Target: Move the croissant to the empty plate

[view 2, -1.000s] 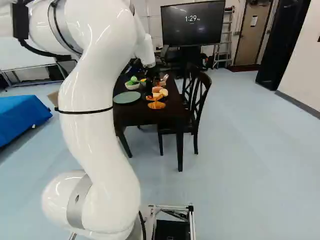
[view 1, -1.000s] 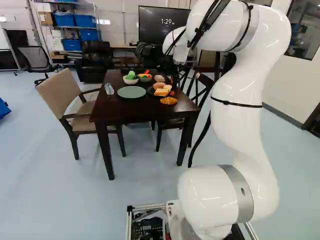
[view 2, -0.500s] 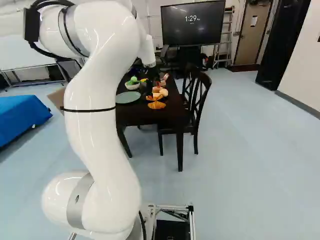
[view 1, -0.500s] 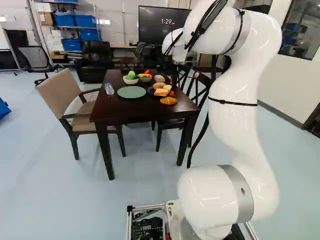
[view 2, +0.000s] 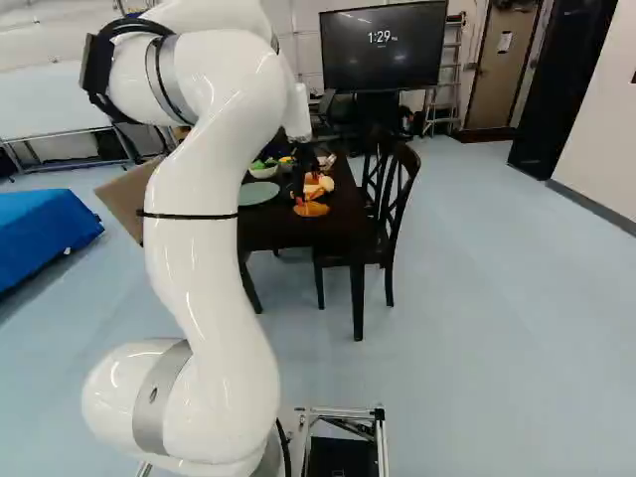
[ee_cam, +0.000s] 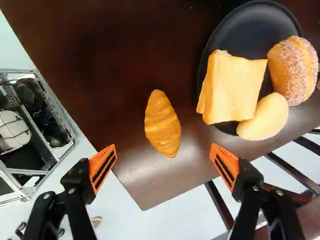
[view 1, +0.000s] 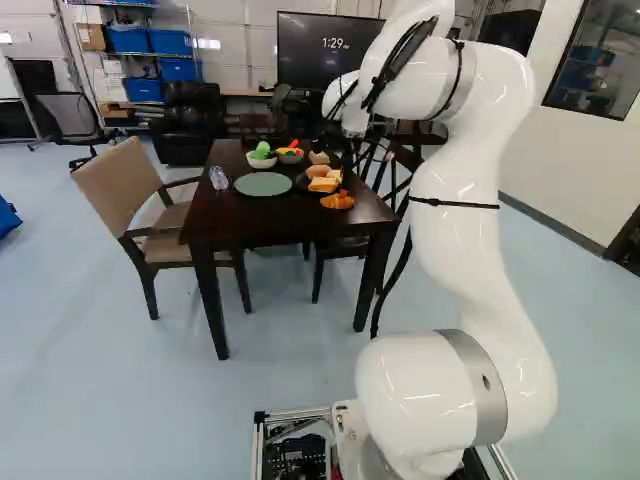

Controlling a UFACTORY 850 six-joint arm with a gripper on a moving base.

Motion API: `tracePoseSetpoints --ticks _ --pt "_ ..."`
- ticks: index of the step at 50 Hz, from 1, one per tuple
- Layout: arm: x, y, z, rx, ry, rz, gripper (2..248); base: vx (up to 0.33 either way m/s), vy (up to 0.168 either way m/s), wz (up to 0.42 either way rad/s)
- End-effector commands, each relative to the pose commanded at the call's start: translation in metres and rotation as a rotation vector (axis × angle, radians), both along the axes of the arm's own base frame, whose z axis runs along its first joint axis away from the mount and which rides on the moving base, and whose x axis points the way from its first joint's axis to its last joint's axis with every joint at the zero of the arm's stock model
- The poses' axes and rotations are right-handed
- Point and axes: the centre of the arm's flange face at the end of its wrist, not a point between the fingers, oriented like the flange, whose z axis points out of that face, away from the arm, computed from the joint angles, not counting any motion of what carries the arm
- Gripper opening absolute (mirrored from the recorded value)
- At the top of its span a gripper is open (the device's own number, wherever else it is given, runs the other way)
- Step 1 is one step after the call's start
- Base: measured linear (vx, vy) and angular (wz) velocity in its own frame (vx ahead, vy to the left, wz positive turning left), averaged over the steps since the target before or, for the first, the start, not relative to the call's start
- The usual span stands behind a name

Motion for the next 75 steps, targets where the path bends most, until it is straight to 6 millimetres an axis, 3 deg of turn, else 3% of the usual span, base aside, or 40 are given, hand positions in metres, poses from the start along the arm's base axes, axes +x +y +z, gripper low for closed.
tracePoseSetpoints --ticks 14,60,75 --pt "0.005 0.000 -0.021 0.002 0.040 0.000 247 0.000 0.000 0.000" --pt "0.005 0.000 -0.021 0.002 0.040 0.000 247 0.000 0.000 0.000" --pt "0.010 0.000 -0.038 0.003 0.061 0.000 247 0.000 0.000 0.000"
